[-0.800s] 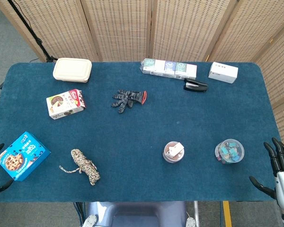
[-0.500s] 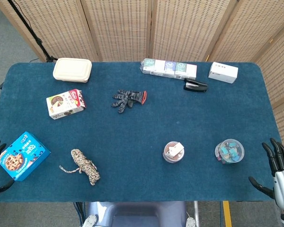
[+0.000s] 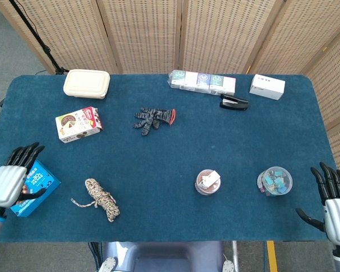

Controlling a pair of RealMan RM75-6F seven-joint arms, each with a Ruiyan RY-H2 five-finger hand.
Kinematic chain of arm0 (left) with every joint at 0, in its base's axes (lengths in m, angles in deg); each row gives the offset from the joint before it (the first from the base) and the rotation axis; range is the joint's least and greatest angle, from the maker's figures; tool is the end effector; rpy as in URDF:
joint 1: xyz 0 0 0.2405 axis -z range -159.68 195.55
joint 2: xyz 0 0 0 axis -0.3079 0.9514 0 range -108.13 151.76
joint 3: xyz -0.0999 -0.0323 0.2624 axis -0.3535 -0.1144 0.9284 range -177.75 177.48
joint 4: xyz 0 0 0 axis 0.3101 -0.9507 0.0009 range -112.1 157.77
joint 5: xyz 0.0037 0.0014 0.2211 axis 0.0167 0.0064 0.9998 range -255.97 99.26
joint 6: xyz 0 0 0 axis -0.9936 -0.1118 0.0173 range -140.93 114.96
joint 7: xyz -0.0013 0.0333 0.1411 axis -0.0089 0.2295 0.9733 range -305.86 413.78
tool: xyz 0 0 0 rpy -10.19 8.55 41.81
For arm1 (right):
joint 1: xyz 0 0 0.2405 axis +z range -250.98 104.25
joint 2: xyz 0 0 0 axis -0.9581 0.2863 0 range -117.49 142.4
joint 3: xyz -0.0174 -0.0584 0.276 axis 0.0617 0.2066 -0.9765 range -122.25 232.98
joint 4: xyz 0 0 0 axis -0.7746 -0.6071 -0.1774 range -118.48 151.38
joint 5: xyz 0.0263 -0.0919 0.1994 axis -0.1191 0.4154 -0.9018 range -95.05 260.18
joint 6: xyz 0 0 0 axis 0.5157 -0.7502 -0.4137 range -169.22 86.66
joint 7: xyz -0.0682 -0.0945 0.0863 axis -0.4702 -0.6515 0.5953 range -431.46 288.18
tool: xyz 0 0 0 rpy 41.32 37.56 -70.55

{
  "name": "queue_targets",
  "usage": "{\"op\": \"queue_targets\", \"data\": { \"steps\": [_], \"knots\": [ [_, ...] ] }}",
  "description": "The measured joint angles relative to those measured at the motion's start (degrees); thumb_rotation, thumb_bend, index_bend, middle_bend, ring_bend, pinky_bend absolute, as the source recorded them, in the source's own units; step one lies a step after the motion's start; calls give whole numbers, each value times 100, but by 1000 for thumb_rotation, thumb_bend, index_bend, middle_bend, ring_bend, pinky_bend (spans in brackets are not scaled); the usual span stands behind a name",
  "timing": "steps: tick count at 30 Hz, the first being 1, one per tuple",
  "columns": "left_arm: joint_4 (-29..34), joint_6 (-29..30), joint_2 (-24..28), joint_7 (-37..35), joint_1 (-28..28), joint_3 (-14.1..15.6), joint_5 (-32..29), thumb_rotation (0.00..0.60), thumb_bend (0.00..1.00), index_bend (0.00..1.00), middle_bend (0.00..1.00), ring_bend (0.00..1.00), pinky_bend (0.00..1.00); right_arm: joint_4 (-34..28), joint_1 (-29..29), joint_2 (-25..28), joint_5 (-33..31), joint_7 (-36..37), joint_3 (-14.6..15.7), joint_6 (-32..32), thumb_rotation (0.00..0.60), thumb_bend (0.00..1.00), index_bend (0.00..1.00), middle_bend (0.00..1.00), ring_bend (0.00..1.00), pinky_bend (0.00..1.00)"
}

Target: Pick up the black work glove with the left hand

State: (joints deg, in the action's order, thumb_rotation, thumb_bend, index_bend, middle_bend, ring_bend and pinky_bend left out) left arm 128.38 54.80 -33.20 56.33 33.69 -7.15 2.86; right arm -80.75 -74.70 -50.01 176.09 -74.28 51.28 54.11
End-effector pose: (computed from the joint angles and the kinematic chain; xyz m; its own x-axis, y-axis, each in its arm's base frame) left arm -0.2750 0.2488 0.1641 0.3759 0.1731 0.9104 0.9237 -0.1481 -0.3533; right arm -0.3130 -0.1511 0.1831 0.3828 0.1580 0.9102 -0.9185 -0.0411 0.3934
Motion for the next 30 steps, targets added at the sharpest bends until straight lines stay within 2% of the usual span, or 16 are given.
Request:
{"op": "queue_targets", "data": {
  "steps": [5,12,21,27,30],
  "knots": [
    [-268,-849,-357,319,972,-495,-741,600,127,0,0,0,0,42,62,-32,-300,62,-101,-147,600,0,0,0,0,0],
    [-1434,-2277,-1247,770,2480,-972,-2001,600,132,0,0,0,0,238,152,-44,-747,188,-240,-425,600,0,0,0,0,0],
    [-3363,-4193,-2351,819,4075,-1133,-2867,600,117,0,0,0,0,561,263,-103,-1299,258,-384,-788,600,0,0,0,0,0],
    [-4567,-5299,-2968,429,4811,-1096,-3179,600,116,0,0,0,0,735,307,-170,-1517,248,-440,-933,600,0,0,0,0,0],
    [-5113,-5634,-3286,207,5070,-1052,-3227,600,116,0,0,0,0,805,331,-203,-1578,244,-458,-988,600,0,0,0,0,0]
  ]
}}
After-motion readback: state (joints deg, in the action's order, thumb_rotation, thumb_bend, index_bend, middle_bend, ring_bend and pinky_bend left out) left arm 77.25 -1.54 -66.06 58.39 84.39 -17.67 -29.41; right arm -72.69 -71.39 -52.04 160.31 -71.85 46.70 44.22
